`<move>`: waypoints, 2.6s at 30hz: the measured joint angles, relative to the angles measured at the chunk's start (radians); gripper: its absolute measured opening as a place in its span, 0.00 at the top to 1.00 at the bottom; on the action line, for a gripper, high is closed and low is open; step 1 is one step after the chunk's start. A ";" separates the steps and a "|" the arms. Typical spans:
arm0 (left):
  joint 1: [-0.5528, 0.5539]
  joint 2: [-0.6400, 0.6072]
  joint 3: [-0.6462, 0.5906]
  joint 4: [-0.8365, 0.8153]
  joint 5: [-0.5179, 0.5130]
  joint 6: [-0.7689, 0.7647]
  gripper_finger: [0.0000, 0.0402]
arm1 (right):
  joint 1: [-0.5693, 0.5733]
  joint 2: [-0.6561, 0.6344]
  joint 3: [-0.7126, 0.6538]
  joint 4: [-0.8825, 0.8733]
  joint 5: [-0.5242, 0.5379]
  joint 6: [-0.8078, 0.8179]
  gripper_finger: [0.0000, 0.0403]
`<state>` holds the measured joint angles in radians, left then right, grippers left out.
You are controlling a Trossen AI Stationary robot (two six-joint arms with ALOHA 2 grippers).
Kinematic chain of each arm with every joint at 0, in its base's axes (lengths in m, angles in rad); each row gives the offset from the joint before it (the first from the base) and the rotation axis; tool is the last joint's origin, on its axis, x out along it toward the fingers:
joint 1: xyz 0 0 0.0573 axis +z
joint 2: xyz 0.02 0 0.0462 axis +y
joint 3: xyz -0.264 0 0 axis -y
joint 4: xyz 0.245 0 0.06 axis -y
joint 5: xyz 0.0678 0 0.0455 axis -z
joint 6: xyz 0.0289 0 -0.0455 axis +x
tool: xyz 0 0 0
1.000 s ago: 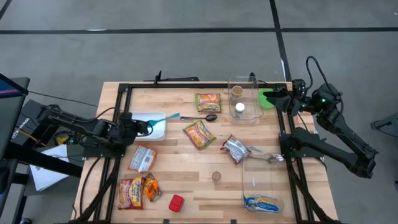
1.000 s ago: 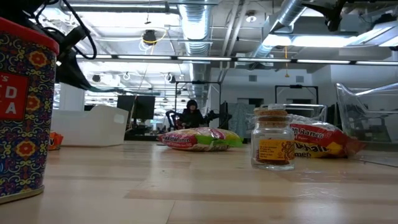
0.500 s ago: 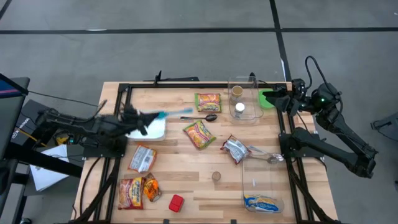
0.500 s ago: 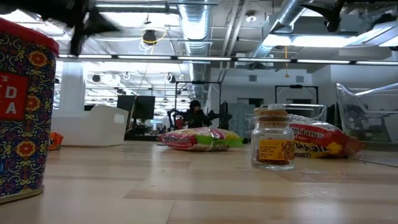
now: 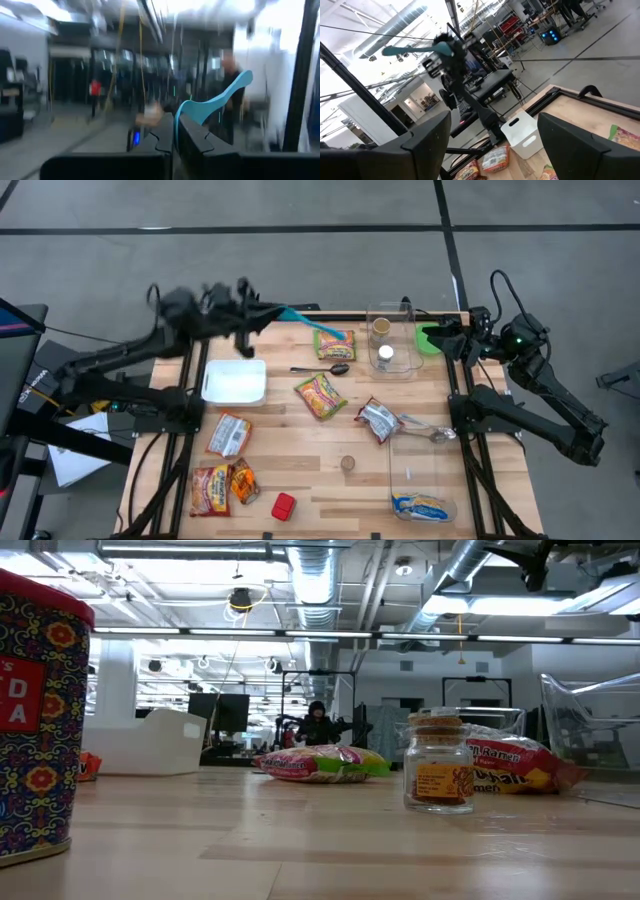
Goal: Pick & Place Food Item
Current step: Put the blue spoon into the white bin
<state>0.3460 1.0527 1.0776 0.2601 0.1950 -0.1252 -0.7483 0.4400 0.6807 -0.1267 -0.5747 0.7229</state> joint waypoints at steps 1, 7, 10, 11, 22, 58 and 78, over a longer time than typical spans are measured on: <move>0.039 0.028 0.057 -0.080 0.057 0.013 1.00 | 0.000 0.000 0.000 0.001 0.000 0.000 0.28; 0.200 0.172 0.329 -0.547 0.368 0.072 1.00 | 0.001 0.000 0.000 0.007 0.000 0.000 0.28; 0.230 0.234 0.438 -0.816 0.477 0.183 0.99 | 0.001 0.000 0.000 0.007 -0.001 -0.001 0.28; 0.238 0.253 0.467 -0.907 0.504 0.223 0.99 | 0.001 0.000 0.000 0.007 -0.001 -0.002 0.28; 0.245 0.434 0.645 -1.662 0.265 0.626 1.00 | 0.001 0.000 0.000 -0.002 -0.006 -0.016 0.28; 0.031 0.476 0.310 -1.761 -0.430 1.056 1.00 | 0.001 0.000 0.000 -0.055 -0.004 -0.102 0.28; 0.006 0.476 0.144 -1.528 -0.538 1.221 0.99 | 0.001 0.000 0.000 -0.077 -0.001 -0.113 0.28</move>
<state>0.3516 1.5288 1.2217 -1.2679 -0.3431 1.0962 -0.7475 0.4400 0.6807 -0.2035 -0.5755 0.6094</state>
